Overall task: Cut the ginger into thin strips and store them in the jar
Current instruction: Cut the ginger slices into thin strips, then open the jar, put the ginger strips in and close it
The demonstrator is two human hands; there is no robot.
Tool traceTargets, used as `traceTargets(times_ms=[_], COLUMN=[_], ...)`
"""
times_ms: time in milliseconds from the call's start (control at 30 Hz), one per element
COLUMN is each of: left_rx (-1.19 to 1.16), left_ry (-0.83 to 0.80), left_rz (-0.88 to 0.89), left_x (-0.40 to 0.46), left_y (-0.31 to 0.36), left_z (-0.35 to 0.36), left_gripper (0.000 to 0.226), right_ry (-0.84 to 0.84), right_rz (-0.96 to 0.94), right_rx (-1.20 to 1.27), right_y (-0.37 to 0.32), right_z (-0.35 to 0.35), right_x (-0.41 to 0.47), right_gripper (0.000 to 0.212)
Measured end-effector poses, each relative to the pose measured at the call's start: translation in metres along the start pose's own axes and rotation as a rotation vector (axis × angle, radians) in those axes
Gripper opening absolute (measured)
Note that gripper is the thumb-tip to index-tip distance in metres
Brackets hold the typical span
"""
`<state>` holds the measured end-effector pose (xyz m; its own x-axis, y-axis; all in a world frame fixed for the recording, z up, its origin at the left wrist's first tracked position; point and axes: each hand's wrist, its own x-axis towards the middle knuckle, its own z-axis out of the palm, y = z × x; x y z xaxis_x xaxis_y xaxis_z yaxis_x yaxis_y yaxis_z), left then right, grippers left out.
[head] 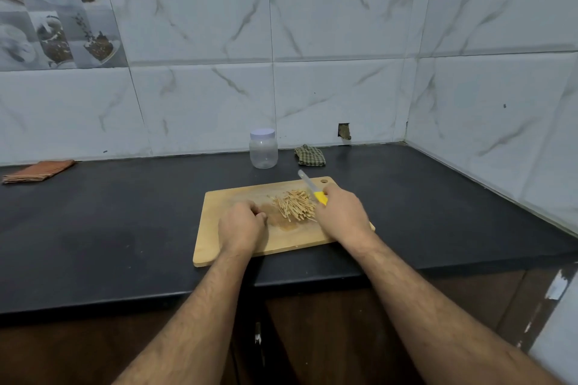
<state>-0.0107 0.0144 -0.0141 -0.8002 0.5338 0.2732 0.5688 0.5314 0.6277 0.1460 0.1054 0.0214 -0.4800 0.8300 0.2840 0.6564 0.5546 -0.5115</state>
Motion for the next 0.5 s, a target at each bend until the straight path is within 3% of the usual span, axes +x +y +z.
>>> traceTargets(times_ms=[233, 500], left_rx=[0.057, 0.051], left_ry=[-0.092, -0.119], left_rz=[0.091, 0.149], left_x=[0.001, -0.001], left_y=[0.000, -0.001], left_z=[-0.007, -0.012], left_gripper=[0.013, 0.014], right_ry=[0.022, 0.034], right_rz=[0.175, 0.196], right_rx=[-0.037, -0.067], right_y=[0.029, 0.035], right_z=[-0.011, -0.013], right_x=[0.021, 0.026], right_gripper=[0.012, 0.015])
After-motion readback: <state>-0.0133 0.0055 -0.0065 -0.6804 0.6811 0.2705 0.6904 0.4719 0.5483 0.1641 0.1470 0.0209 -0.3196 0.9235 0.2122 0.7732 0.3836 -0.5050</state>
